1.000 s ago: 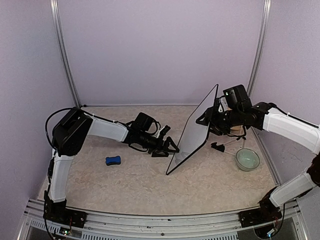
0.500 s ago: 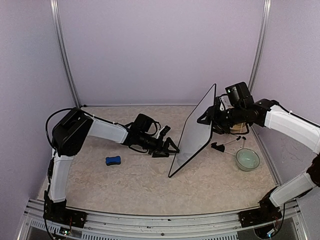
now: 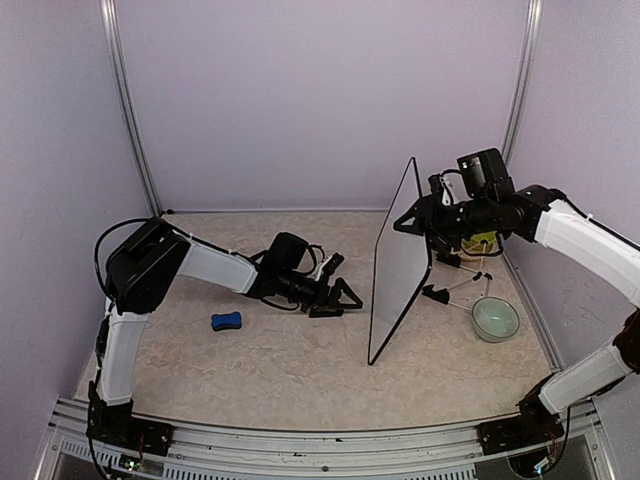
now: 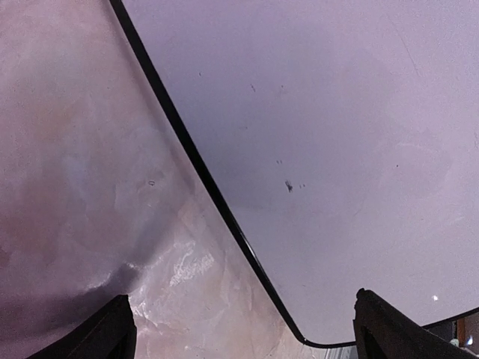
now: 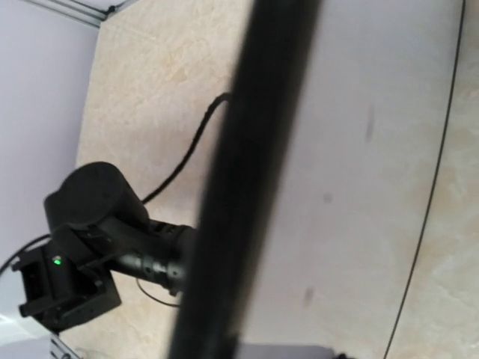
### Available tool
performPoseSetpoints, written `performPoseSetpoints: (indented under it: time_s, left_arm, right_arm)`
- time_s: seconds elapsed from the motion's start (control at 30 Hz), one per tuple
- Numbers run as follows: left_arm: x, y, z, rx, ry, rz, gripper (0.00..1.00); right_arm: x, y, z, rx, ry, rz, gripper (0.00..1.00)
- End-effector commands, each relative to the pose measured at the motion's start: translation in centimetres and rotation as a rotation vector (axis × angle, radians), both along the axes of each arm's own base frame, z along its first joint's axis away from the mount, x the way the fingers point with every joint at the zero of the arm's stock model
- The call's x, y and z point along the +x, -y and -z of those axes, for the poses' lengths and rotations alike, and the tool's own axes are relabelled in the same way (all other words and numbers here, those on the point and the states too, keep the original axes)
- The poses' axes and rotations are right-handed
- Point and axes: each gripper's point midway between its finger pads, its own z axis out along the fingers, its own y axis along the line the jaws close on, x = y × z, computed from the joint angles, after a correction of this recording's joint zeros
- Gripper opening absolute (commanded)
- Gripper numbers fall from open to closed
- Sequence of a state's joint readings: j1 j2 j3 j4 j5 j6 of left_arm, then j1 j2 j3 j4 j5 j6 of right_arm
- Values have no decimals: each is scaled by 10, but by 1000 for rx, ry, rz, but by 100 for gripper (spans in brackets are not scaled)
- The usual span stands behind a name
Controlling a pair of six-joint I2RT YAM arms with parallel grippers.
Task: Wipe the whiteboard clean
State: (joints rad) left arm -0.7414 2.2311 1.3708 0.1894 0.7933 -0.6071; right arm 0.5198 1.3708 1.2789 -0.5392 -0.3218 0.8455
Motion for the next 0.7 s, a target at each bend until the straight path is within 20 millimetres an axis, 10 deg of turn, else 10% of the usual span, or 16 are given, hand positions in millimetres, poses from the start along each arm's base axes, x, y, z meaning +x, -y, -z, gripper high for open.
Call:
performPoseSetpoints:
  time_s: [0.0,0.67]
  left_arm:
    - [-19,-14,50,117,-124,-11,99]
    - [-21,-19,53,125,-127,-19,99]
  right_arm:
    - [8,4,-24,-16,74,-7,20]
    - [16,43,-127,-70,364,113,16]
